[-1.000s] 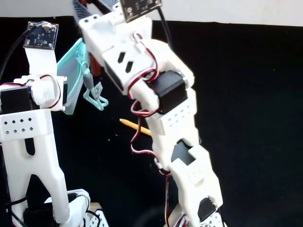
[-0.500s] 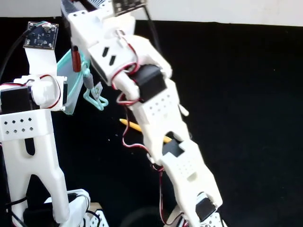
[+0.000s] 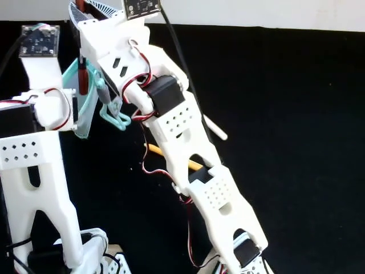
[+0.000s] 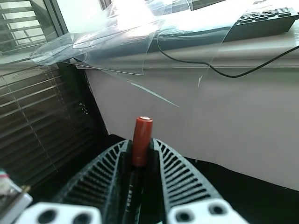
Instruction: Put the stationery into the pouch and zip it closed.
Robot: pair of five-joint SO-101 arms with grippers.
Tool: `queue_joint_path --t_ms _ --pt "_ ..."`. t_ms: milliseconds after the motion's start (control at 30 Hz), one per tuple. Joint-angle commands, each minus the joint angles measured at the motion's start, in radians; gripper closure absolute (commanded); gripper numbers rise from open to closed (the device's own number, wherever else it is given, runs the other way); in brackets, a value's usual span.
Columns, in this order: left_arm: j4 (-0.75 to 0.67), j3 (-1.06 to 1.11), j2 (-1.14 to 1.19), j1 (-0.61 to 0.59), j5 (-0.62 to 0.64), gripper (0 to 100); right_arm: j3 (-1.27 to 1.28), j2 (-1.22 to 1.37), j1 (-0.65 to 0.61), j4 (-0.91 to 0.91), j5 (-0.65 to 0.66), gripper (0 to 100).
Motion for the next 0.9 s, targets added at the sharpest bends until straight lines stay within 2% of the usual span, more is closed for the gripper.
queue_joint_path --t_ms 0,400,467,633,733,867 --pt "-0.021 -0.002 0.001 -0.036 0.044 99 -0.077 -0.010 0.018 0.038 -0.008 99.1" --pt "-0.074 0.005 0.004 -0.036 0.078 99 -0.077 -0.016 -0.008 0.150 0.000 98.5" --pt "-0.072 -0.001 0.022 -0.036 0.078 99 -0.077 -0.018 -0.024 0.177 0.000 95.2" --pt "-0.074 -0.002 0.077 -0.036 0.078 99 -0.079 -0.019 -0.064 0.263 0.020 77.9" --pt "-0.075 -0.002 0.090 -0.036 0.078 99 -0.088 -0.019 -0.082 0.286 0.106 76.9" --pt "-0.077 -0.002 0.090 -0.036 0.078 99 -0.107 -0.031 -0.090 0.300 0.121 76.9"
